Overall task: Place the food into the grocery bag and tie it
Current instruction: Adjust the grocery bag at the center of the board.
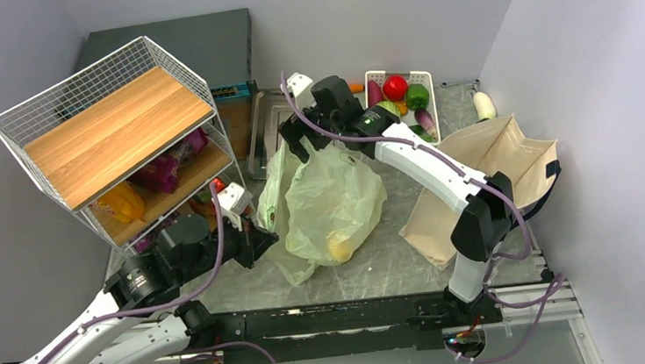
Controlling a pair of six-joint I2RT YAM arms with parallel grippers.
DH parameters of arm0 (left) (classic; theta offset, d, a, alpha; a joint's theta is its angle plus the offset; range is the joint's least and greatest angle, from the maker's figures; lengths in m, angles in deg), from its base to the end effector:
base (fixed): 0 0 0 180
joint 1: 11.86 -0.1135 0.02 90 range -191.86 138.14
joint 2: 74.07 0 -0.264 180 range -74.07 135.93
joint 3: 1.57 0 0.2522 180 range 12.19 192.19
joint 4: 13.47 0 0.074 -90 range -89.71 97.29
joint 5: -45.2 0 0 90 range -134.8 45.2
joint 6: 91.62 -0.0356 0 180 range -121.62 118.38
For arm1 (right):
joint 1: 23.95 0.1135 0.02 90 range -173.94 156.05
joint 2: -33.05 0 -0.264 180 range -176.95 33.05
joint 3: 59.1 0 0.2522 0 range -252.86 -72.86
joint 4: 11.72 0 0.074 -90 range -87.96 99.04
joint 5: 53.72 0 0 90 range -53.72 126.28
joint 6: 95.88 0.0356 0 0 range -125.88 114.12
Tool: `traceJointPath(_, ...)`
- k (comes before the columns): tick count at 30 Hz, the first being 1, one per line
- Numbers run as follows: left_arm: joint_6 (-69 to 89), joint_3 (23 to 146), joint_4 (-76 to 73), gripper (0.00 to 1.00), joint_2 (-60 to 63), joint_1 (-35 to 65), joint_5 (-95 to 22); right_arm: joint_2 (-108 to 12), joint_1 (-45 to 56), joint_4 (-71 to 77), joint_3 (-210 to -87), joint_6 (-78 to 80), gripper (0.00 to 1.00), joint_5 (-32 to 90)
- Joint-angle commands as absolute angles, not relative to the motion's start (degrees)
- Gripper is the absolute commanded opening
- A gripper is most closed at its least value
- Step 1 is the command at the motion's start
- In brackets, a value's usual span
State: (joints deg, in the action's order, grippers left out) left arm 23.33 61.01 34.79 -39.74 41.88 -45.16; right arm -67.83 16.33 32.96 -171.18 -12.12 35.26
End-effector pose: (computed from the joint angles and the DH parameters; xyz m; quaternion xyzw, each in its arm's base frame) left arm 0.0754 -0.1024 0.3443 0.2019 0.7939 -0.3616 0.4451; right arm 0.3113 0.2647 0.3613 -0.3517 0.8075 0.1461 0.4504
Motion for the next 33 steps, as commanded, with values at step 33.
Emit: traceJointPath(33, 14.12, 54.18, 35.48, 0.0, -42.06, 42.73, -58.91, -33.88, 28.15, 51.75, -151.55, 19.97, 0.98, 42.94)
